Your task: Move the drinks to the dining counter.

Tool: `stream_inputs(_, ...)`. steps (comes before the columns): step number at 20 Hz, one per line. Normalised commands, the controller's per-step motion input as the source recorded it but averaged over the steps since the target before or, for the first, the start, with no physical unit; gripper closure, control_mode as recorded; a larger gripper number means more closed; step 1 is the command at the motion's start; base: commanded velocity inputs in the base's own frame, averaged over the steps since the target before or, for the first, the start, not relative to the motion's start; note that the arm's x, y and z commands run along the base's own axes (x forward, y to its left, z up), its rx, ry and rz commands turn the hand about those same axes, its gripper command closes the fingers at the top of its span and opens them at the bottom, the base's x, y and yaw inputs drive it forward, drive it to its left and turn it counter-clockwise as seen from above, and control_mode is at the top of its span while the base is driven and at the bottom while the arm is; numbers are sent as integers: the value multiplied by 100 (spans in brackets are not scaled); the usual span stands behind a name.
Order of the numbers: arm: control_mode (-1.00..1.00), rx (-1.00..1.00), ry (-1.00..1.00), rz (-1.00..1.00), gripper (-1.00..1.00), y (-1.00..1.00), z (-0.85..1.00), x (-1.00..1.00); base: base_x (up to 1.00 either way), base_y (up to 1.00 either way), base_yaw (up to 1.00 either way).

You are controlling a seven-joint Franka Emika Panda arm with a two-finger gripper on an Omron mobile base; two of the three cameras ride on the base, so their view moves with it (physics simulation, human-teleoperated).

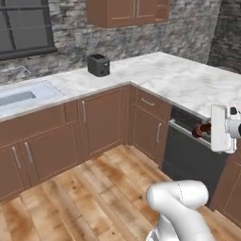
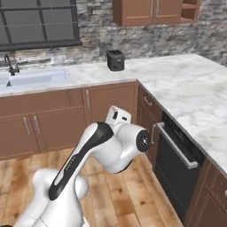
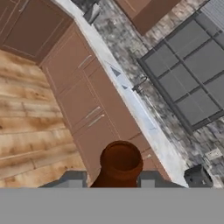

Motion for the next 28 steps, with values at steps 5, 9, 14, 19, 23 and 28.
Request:
stream_inputs(5,100,0,0,0,100,0,0,0,-42,0,-66)
stream_inputs(9,100,0,0,0,100,0,0,0,-46,0,-65)
stream_inputs(14,100,0,0,0,100,0,0,0,-49,-2,-63)
stream_inputs(19,100,0,0,0,100,0,0,0,-54,-1,-61)
stream_inputs(23,100,0,0,0,100,0,0,0,-54,-2,-55)
stream_inputs(28,100,0,0,0,100,0,0,0,-19,-2,-35)
